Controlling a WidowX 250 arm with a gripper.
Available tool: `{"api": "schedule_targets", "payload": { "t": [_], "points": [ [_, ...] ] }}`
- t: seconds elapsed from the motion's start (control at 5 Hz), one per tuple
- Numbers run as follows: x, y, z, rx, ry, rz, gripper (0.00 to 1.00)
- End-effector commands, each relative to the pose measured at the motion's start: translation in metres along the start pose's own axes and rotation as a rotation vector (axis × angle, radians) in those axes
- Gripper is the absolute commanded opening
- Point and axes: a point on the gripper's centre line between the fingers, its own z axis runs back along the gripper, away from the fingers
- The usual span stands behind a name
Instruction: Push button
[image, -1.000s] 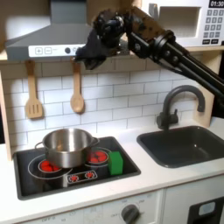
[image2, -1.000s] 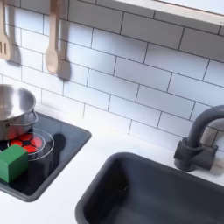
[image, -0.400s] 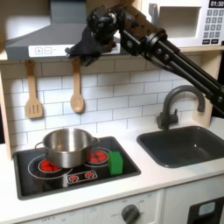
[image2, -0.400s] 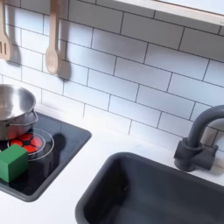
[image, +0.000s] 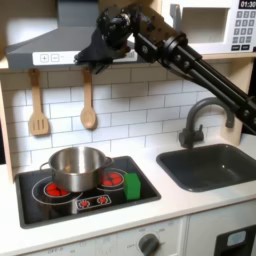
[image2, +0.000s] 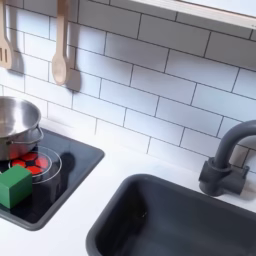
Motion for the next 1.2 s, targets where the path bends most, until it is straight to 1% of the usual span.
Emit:
{"api": "schedule_targets", "payload": {
  "t": [0.0,0.2,0.4,0.6,1.0],
  "points": [
    [0.004,-0.006,-0.003,-0.015,0.001,-0.003,0.0],
    [0.008,-0.013,-0.003,-0.033,-0.005,-0.014,0.0],
    [0.008,-0.011,-0.002,-0.03,0.003,-0.011,0.0],
    [0.014,-0.009,0.001,-0.033,-0.01,-0.015,0.0],
    [0.017,-0.014,0.001,-0.048,-0.008,-0.027,0.0]
  ]
}}
